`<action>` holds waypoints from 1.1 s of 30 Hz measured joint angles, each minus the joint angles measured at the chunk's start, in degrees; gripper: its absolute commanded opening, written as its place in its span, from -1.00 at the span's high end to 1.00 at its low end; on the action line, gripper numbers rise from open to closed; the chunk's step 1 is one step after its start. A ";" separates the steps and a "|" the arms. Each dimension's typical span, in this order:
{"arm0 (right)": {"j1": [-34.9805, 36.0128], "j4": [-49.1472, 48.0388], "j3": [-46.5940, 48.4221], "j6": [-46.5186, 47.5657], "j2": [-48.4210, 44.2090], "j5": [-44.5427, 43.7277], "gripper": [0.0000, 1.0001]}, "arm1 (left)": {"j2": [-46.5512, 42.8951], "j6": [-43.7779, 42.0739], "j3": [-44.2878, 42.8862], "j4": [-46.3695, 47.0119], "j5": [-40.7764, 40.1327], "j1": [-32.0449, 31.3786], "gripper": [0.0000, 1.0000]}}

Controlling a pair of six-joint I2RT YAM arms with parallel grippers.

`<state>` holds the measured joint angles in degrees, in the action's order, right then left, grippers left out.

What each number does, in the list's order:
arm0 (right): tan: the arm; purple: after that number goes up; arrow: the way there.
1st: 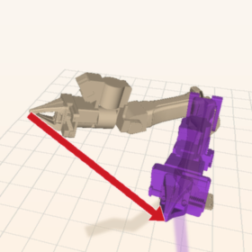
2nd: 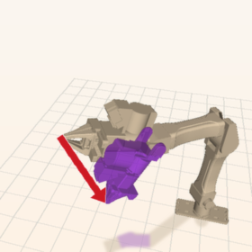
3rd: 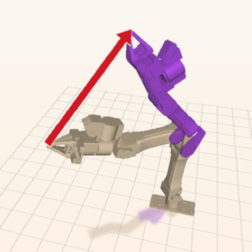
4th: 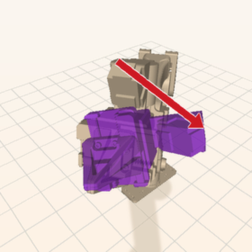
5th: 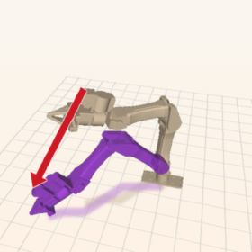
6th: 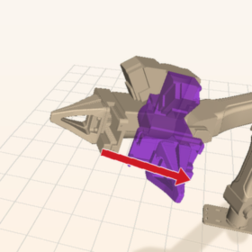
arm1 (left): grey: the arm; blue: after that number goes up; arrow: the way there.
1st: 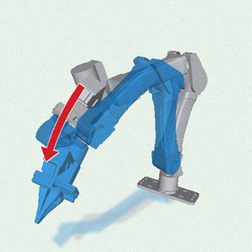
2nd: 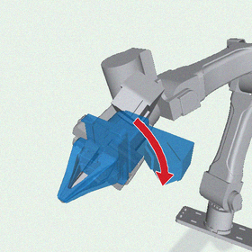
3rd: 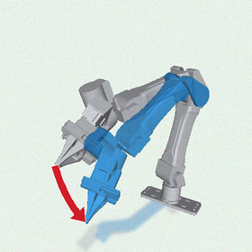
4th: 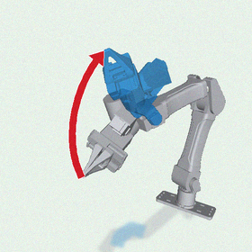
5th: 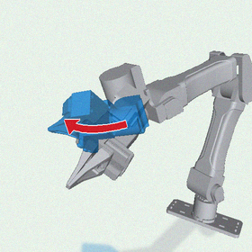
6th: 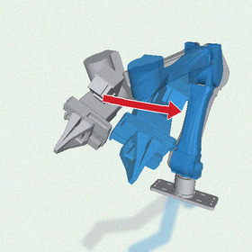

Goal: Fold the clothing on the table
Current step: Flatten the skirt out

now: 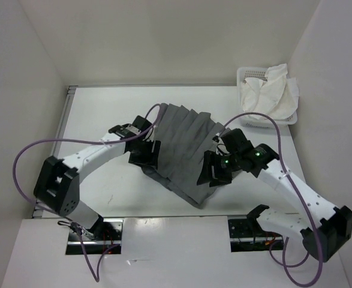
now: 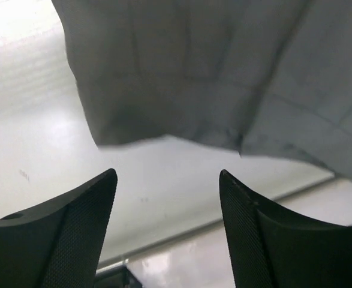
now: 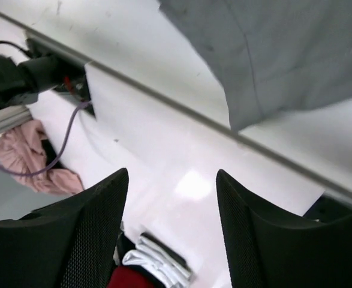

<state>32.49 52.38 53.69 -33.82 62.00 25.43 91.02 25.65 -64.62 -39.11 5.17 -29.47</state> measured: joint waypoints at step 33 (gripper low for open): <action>-5.22 -18.29 0.50 -10.84 -8.98 -25.55 1.00 | 37.40 0.17 -44.96 11.21 5.33 4.39 1.00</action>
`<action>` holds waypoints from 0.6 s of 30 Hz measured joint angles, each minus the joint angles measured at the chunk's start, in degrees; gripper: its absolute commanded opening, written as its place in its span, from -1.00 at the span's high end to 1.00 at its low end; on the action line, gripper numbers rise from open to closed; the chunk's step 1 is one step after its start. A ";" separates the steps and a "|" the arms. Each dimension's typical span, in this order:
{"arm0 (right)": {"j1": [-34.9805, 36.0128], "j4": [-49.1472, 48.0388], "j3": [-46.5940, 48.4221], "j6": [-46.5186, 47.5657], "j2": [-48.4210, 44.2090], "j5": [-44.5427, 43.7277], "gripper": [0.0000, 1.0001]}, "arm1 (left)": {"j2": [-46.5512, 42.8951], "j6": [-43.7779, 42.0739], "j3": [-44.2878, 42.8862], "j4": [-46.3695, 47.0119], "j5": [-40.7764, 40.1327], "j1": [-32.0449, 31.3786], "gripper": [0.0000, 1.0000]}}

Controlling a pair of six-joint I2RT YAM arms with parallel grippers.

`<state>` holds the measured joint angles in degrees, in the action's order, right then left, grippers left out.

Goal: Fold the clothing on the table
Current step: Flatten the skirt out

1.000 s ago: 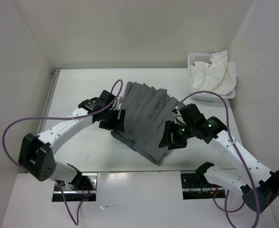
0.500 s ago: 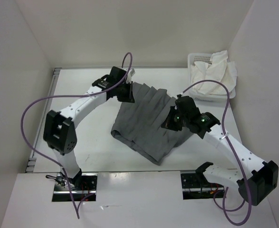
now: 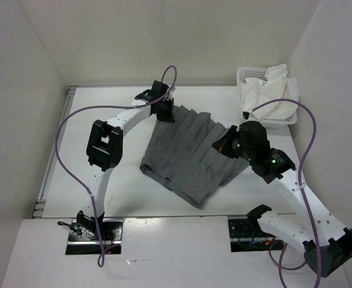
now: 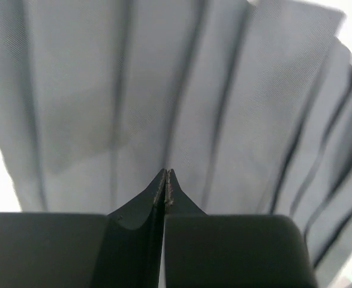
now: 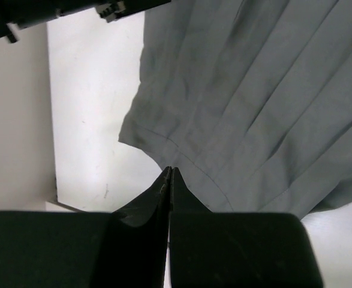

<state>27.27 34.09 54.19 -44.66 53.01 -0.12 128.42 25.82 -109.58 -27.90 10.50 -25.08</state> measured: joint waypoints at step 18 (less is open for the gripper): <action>-1.07 0.35 -2.54 -2.10 -5.97 1.64 0.96 | 10.99 6.93 -10.03 -10.93 -5.27 7.85 1.00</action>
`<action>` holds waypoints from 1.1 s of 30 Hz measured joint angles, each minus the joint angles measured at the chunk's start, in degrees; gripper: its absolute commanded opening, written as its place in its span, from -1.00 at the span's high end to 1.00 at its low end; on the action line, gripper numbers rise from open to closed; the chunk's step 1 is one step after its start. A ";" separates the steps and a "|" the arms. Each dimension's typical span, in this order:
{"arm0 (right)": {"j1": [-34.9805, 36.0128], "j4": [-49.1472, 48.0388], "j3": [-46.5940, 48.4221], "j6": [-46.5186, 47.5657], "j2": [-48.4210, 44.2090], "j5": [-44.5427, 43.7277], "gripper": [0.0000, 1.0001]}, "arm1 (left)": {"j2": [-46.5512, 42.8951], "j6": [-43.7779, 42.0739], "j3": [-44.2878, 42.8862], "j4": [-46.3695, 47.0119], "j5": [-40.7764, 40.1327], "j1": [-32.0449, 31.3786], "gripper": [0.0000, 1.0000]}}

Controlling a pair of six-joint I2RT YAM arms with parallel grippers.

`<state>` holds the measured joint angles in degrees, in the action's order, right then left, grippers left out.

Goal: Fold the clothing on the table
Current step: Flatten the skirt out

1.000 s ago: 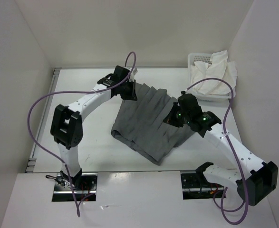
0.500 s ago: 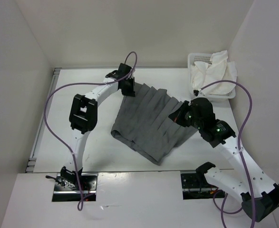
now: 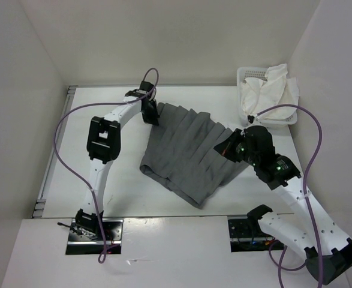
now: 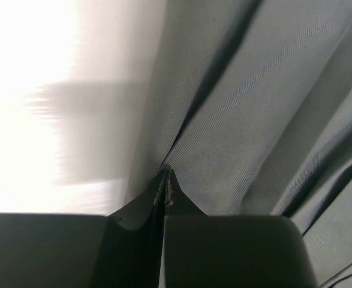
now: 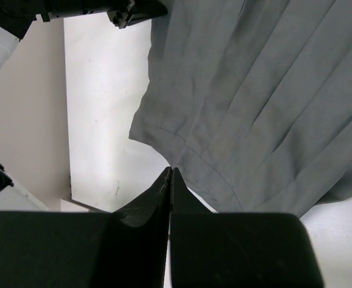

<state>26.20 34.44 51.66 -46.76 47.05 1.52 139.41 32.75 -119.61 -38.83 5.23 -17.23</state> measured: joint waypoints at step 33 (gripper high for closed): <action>-7.13 -9.05 1.60 7.28 32.85 4.79 -0.31 | -25.03 3.76 30.86 7.74 5.11 24.04 1.00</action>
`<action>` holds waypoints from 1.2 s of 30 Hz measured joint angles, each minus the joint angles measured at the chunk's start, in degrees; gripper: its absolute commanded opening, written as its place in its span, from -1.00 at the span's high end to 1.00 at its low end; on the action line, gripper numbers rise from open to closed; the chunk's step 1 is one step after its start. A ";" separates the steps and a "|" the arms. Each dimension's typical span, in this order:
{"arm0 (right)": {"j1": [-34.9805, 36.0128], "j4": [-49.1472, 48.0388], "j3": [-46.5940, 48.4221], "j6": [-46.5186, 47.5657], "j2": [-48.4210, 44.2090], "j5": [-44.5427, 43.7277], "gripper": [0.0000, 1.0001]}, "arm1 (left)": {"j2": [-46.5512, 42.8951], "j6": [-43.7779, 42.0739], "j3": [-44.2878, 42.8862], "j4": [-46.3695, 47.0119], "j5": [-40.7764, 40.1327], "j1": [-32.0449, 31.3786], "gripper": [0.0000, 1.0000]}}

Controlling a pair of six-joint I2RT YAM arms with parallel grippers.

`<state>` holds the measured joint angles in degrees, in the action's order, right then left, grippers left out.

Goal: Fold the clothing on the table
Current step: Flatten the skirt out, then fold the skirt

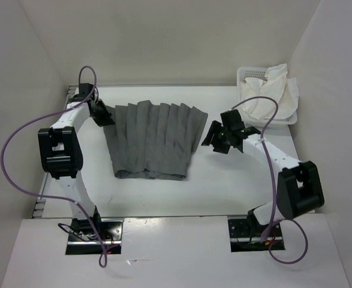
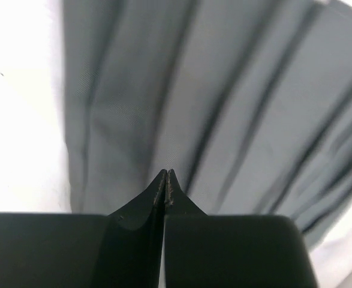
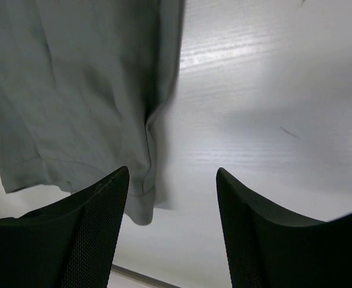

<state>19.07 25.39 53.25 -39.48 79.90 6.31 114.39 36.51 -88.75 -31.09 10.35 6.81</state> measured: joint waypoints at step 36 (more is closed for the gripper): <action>-1.70 -16.17 16.15 0.20 32.37 12.52 -0.26 | -19.23 -2.32 12.33 3.26 7.34 -13.81 1.00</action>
<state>17.37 9.21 69.41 -39.29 112.27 18.83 95.15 34.20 -76.42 -27.83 17.69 -7.01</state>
